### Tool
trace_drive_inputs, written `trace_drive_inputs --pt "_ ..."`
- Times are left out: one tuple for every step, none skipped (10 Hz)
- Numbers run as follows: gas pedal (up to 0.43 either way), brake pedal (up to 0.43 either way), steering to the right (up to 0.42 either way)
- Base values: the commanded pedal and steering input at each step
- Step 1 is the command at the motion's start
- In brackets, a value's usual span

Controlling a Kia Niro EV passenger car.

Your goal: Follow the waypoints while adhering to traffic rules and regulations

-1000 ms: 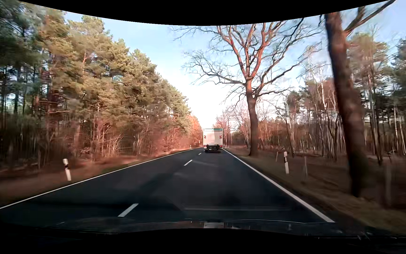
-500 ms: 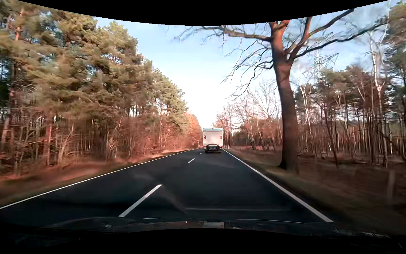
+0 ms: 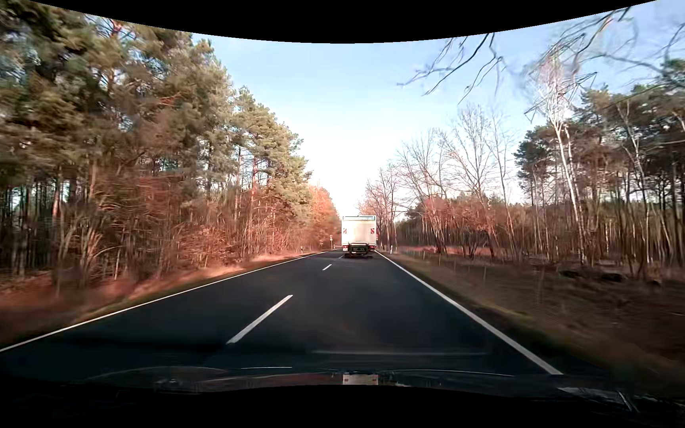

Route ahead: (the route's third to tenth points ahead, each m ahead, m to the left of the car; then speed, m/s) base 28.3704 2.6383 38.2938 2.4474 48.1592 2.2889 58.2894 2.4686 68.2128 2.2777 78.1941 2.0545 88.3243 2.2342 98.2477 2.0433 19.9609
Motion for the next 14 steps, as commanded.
trace_drive_inputs --pt "0.138 0.0 -0.001" --pt "0.138 0.0 -0.001" --pt "0.13 0.0 -0.001" --pt "0.13 0.0 -0.001" --pt "0.13 0.0 -0.001" --pt "0.13 0.0 -0.001" --pt "0.13 0.0 -0.001" --pt "0.13 0.0 -0.001" --pt "0.13 0.0 -0.001" --pt "0.13 0.0 -0.001" --pt "0.13 0.0 -0.001" --pt "0.118 0.0 -0.001" --pt "0.118 0.0 -0.001" --pt "0.118 0.0 -0.001"
